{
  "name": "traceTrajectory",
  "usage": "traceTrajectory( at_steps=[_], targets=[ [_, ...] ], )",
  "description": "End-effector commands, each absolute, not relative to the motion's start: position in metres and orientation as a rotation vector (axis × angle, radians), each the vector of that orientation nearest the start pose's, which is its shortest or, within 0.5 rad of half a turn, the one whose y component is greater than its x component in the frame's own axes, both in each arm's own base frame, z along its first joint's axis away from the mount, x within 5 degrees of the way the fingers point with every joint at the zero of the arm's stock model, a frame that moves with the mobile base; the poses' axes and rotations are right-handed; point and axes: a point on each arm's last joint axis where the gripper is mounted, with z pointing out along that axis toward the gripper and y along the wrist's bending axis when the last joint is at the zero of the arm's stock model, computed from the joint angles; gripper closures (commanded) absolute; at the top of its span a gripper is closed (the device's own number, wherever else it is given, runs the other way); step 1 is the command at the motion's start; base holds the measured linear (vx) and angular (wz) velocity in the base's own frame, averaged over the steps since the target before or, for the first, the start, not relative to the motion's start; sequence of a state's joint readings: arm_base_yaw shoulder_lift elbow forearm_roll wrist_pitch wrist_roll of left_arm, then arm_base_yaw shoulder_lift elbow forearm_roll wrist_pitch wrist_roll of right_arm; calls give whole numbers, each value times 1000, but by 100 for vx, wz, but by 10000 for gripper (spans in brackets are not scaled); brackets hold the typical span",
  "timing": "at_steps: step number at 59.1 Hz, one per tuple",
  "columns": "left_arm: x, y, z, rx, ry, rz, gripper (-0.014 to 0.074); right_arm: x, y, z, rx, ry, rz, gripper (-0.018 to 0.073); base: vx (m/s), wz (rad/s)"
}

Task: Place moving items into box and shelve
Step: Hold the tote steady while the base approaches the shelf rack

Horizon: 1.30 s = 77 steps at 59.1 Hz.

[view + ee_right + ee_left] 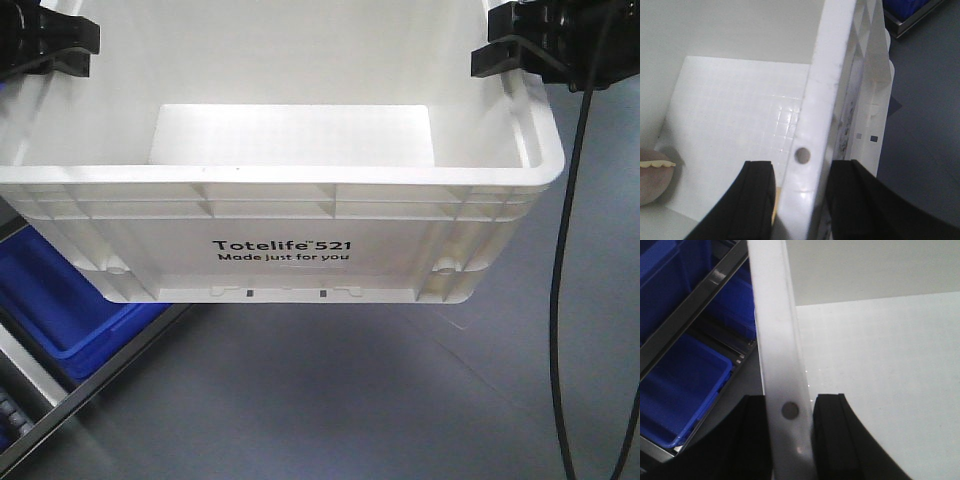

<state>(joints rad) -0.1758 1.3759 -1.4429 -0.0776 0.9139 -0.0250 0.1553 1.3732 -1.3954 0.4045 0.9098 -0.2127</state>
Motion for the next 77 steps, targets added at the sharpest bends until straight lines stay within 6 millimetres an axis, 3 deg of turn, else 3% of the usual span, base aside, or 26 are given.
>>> traceTrajectory(
  at_steps=[1,77],
  targets=[
    [281,-65,442,141,2106,-302,611,272,82,437,-255,2088,595,572,5,35],
    [281,-65,442,141,2106,-302,610,272,82,437,-255,2088,595,572,-4,31]
  ],
)
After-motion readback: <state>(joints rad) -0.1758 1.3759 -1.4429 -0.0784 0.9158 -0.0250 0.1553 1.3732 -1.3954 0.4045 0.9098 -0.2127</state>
